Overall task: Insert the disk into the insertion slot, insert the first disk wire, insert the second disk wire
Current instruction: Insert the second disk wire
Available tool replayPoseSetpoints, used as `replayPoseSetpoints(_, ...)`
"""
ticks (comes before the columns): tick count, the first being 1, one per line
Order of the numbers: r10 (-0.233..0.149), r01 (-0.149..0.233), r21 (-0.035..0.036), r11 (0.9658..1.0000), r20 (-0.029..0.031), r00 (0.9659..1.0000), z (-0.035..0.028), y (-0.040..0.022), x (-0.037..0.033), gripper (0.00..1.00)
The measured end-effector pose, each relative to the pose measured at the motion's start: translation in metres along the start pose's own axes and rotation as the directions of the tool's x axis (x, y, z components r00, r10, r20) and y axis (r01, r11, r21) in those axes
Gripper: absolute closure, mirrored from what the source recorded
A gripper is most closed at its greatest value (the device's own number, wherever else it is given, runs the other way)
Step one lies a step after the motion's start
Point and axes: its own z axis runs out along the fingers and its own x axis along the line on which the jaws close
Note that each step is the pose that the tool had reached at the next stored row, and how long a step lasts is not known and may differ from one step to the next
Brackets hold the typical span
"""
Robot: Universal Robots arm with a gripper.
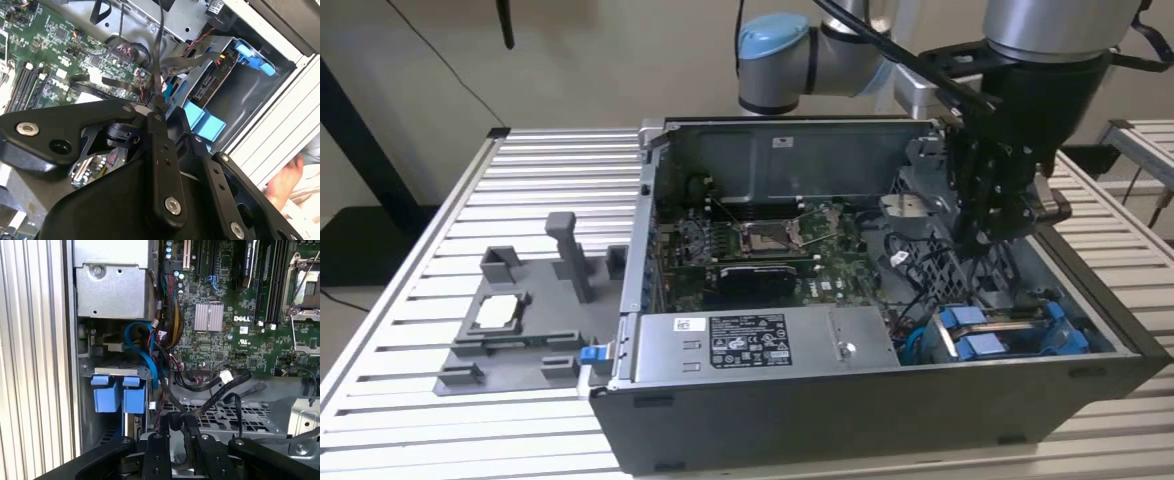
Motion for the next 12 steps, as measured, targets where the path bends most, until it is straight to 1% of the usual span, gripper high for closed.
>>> replayPoseSetpoints(2,-0.013,0.013,0.0034,0.9999,-0.0042,0.9999,0.0010,0.0007,-0.0006,0.73)
replayPoseSetpoints(4,-0.020,0.020,0.0073,0.9998,-0.0098,0.9998,0.0019,0.0024,-0.0016,0.73)
replayPoseSetpoints(6,-0.024,0.024,0.0126,0.9996,-0.0169,0.9996,0.0027,0.0047,-0.0027,0.73)
replayPoseSetpoints(10,-0.032,0.033,0.0278,0.9991,-0.0306,0.9990,0.0040,0.0087,-0.0050,0.73)
replayPoseSetpoints(12,-0.036,0.037,0.0353,0.9987,-0.0364,0.9987,0.0046,0.0106,-0.0062,0.73)
